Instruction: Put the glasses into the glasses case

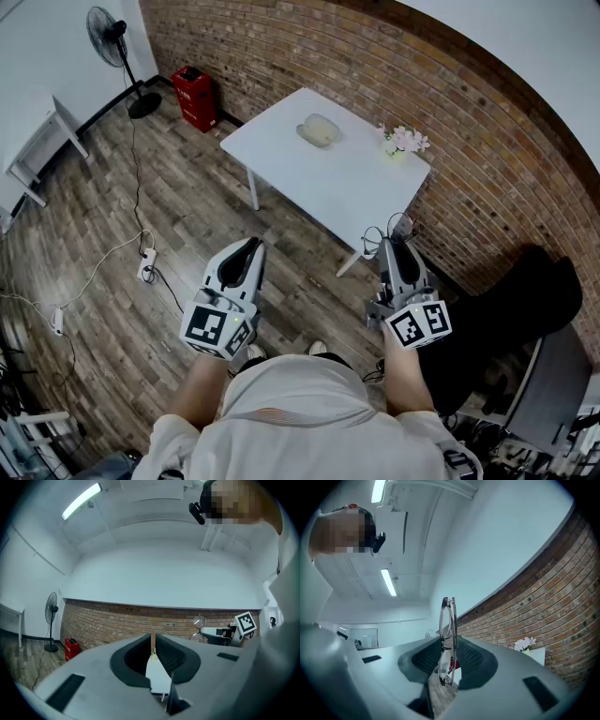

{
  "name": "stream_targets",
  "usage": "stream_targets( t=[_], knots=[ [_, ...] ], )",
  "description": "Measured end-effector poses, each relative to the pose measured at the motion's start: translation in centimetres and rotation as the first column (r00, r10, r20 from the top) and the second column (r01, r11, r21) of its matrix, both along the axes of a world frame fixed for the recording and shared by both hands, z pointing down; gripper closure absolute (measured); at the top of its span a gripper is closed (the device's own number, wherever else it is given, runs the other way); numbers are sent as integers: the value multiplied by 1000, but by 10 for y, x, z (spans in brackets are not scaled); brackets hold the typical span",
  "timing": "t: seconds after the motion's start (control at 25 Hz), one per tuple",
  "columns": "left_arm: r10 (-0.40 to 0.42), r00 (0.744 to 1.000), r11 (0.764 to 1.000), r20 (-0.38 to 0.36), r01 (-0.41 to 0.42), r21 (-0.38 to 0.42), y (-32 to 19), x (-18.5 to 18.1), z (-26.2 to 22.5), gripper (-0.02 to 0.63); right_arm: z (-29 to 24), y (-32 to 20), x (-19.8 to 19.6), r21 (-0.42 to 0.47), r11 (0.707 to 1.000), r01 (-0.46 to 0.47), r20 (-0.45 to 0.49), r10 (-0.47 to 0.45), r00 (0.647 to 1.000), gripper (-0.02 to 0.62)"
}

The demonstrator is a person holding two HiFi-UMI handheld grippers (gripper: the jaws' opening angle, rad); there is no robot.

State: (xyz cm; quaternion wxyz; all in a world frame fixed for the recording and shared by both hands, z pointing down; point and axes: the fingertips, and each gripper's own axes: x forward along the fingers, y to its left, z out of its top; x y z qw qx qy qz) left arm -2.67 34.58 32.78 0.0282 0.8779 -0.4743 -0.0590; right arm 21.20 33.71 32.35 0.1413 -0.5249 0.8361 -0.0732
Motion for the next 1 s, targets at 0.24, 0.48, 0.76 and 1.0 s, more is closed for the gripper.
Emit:
stream_targets(
  t=[0.24, 0.48, 0.76, 1.0],
  knots=[
    [-11, 1000, 1000, 27, 12, -26, -4, -2, 8, 566, 9, -5, -3, -12, 1000, -5, -38, 4, 999, 445],
    [-30, 999, 998, 45, 32, -48, -5, -11, 17, 566, 21, -10, -14, -39, 999, -2, -83, -1, 997, 445],
    [-50, 998, 997, 31, 52, -64, -8, -45, 25, 566, 27, -21, -50, -51, 998, 27, -123, -33, 992, 445],
    [-52, 998, 993, 22, 54, -105, -16, -89, 43, 566, 38, -35, -94, -79, 996, 32, -111, -41, 993, 445]
  ],
)
